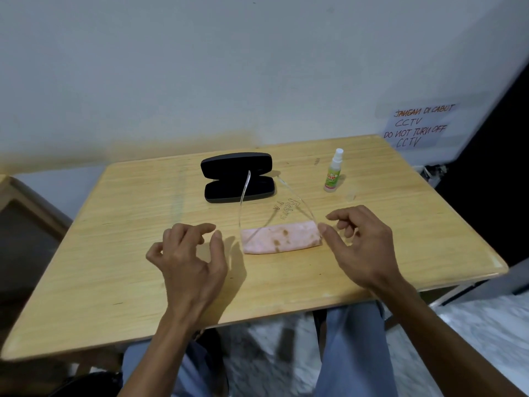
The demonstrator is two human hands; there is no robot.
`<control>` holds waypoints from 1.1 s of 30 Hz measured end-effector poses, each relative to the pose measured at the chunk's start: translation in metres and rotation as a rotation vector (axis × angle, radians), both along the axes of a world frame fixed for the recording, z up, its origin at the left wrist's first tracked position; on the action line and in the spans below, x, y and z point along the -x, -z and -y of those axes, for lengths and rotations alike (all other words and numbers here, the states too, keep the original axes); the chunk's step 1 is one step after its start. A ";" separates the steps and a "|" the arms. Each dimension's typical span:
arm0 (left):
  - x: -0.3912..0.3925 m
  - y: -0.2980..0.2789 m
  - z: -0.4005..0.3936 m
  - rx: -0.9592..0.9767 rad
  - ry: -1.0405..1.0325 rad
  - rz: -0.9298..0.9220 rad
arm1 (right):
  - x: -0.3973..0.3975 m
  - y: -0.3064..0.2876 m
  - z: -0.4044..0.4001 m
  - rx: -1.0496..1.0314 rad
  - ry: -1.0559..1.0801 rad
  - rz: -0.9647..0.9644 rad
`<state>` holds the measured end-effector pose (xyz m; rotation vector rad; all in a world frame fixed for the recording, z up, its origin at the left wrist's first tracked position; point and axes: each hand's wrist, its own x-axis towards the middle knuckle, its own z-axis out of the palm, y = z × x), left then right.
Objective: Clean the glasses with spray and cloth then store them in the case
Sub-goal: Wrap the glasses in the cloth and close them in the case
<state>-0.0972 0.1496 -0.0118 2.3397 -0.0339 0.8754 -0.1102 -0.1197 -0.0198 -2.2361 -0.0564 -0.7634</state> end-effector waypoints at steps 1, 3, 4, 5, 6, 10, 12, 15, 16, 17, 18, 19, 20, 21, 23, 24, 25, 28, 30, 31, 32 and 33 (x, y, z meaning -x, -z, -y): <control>-0.001 -0.003 -0.002 0.035 0.043 -0.034 | -0.002 -0.004 0.002 -0.033 -0.014 -0.059; -0.004 -0.009 -0.003 0.086 0.135 -0.077 | -0.008 -0.010 0.004 -0.066 -0.046 -0.143; -0.006 -0.012 -0.003 0.112 0.177 -0.099 | -0.011 -0.013 0.004 -0.078 -0.065 -0.169; -0.008 -0.014 -0.002 0.141 0.209 -0.127 | -0.014 -0.015 0.004 -0.097 -0.087 -0.188; -0.009 -0.016 0.000 0.162 0.230 -0.154 | -0.016 -0.016 0.004 -0.120 -0.110 -0.203; -0.008 -0.021 0.006 0.169 0.215 -0.215 | -0.020 -0.016 0.002 -0.157 -0.155 -0.260; -0.007 -0.022 0.007 0.161 0.209 -0.242 | -0.020 -0.014 0.002 -0.166 -0.156 -0.268; -0.006 -0.026 0.010 0.143 0.228 -0.252 | -0.020 -0.013 0.001 -0.145 -0.168 -0.250; -0.005 -0.027 0.011 0.144 0.233 -0.255 | -0.021 -0.013 0.000 -0.122 -0.176 -0.240; -0.005 -0.028 0.013 0.152 0.238 -0.260 | -0.021 -0.013 0.000 -0.093 -0.187 -0.229; -0.005 -0.029 0.014 0.166 0.238 -0.264 | -0.022 -0.013 0.000 -0.059 -0.199 -0.219; -0.005 -0.029 0.014 0.185 0.240 -0.264 | -0.022 -0.014 -0.001 -0.017 -0.210 -0.211; -0.005 -0.028 0.014 0.207 0.240 -0.263 | -0.022 -0.014 -0.001 0.036 -0.221 -0.206; -0.005 -0.028 0.014 0.227 0.239 -0.262 | -0.021 -0.015 -0.002 0.098 -0.231 -0.207; -0.006 -0.026 0.014 0.243 0.239 -0.254 | -0.019 -0.016 -0.007 0.229 -0.249 -0.209; -0.006 -0.026 0.015 0.240 0.239 -0.250 | -0.019 -0.016 -0.010 0.288 -0.255 -0.206; -0.006 -0.026 0.016 0.232 0.238 -0.248 | -0.019 -0.017 -0.013 0.339 -0.262 -0.204; -0.007 -0.028 0.018 0.200 0.222 -0.247 | -0.022 -0.021 -0.019 0.435 -0.280 -0.221; -0.007 -0.030 0.018 0.179 0.205 -0.250 | -0.024 -0.022 -0.021 0.472 -0.292 -0.243; -0.006 -0.031 0.018 0.168 0.202 -0.246 | -0.025 -0.022 -0.022 0.488 -0.295 -0.250; -0.006 -0.032 0.019 0.151 0.203 -0.239 | -0.025 -0.022 -0.023 0.503 -0.297 -0.254; -0.005 -0.033 0.020 0.130 0.206 -0.232 | -0.025 -0.023 -0.024 0.516 -0.300 -0.256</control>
